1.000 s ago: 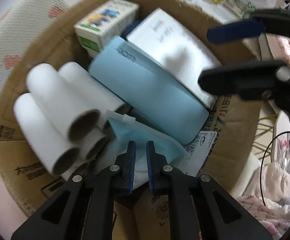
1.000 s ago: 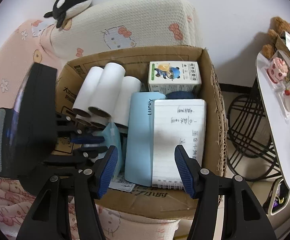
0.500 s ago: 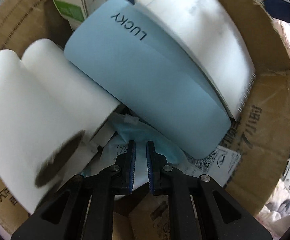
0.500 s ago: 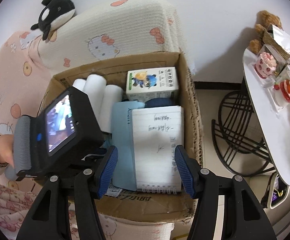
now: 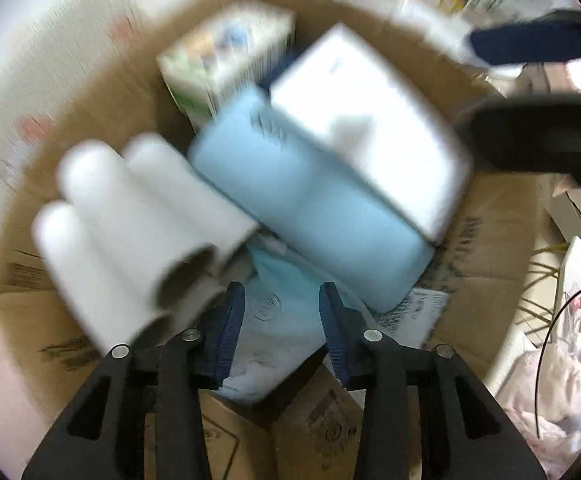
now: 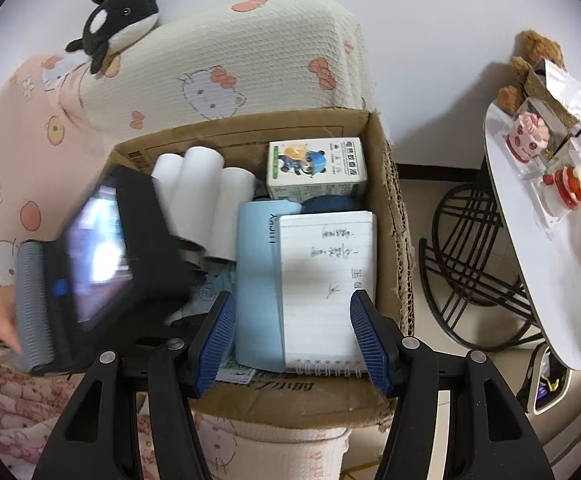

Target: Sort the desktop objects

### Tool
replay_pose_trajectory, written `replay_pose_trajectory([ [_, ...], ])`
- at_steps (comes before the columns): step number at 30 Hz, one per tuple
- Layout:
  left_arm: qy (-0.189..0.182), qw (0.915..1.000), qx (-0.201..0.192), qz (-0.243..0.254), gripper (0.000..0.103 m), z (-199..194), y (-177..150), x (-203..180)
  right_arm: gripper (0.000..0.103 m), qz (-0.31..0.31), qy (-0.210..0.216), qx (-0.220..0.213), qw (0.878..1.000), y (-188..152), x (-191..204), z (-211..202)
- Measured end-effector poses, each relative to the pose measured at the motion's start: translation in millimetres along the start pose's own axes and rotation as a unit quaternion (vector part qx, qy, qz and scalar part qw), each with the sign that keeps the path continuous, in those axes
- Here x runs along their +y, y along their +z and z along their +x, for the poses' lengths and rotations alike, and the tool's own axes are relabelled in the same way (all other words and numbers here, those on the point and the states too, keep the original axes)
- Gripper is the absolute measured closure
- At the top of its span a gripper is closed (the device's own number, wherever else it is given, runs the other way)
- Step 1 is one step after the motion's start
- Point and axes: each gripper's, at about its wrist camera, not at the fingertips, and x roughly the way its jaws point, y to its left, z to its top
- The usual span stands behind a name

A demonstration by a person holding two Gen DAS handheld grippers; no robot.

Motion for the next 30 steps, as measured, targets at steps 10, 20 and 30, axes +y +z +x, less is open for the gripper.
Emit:
replay_pose_trajectory([
  [10, 0.027, 0.9902, -0.121, -0.064, 0.055, -80, -31, 47, 0.046, -0.034, 0.01, -0.014, 0.999, 4, 37, -17],
  [20, -0.047, 0.9706, -0.184, -0.147, 0.055, -79, -52, 89, 0.046, -0.084, -0.006, -0.021, 0.996, -4, 74, -6],
  [30, -0.005, 0.9424, -0.268, -0.2, 0.051, -92, -107, 126, 0.046, -0.073, 0.039, -0.033, 0.996, -7, 118, 20],
])
